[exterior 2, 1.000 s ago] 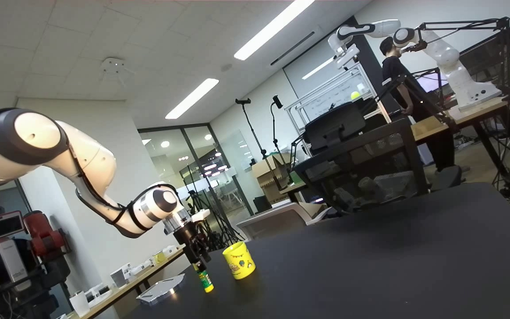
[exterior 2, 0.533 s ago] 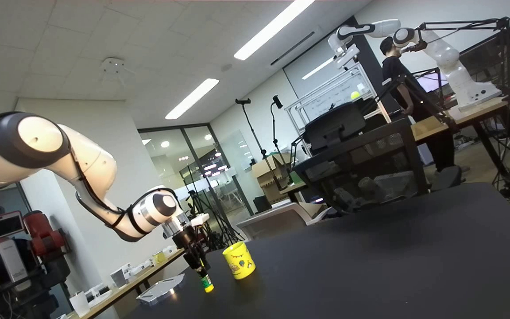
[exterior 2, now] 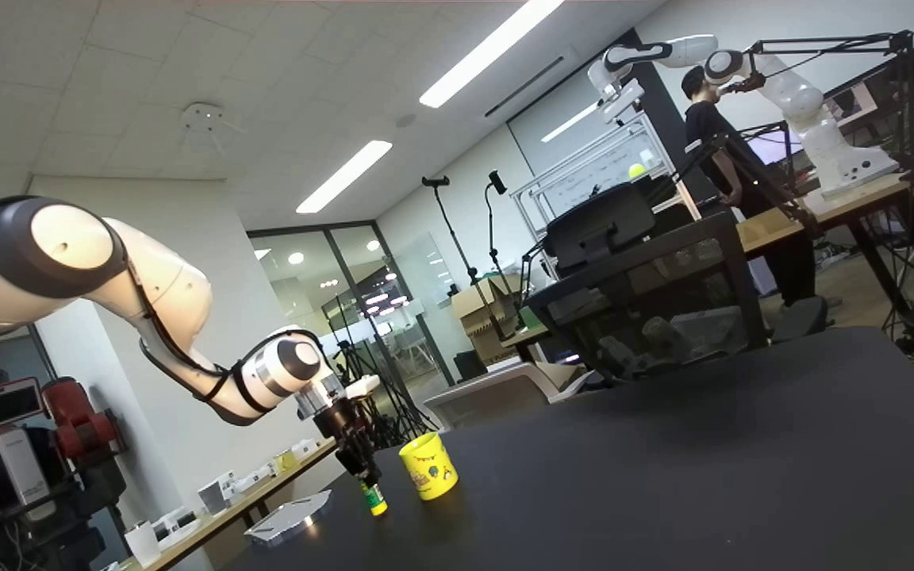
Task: Take the gluestick from the table and put it in the yellow cup then remove it and put it on the table then put it back in the yellow cup
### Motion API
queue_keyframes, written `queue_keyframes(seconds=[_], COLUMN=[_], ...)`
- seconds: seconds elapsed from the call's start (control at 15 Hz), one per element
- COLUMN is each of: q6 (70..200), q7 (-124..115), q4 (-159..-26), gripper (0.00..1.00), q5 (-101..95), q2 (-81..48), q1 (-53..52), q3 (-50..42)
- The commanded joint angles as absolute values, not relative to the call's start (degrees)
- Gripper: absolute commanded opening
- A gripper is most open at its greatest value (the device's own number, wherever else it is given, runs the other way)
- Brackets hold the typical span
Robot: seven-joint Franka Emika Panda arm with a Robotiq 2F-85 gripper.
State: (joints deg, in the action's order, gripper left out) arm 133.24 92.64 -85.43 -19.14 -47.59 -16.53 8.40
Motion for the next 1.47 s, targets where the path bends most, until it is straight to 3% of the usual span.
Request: queue_keyframes(seconds=[0.0, 0.8, 1.4], q6=[134.4, 135.8, 134.0], q7=[89.5, 87.9, 85.5], q4=[-86.6, -90.1, -89.8], gripper=[0.09, 0.09, 0.09], q5=[-18.8, -17.7, -19.1], q2=[-43.7, -34.6, -37.2], q1=[-14.4, -7.7, -8.8], q3=[8.5, 7.1, 5.4])
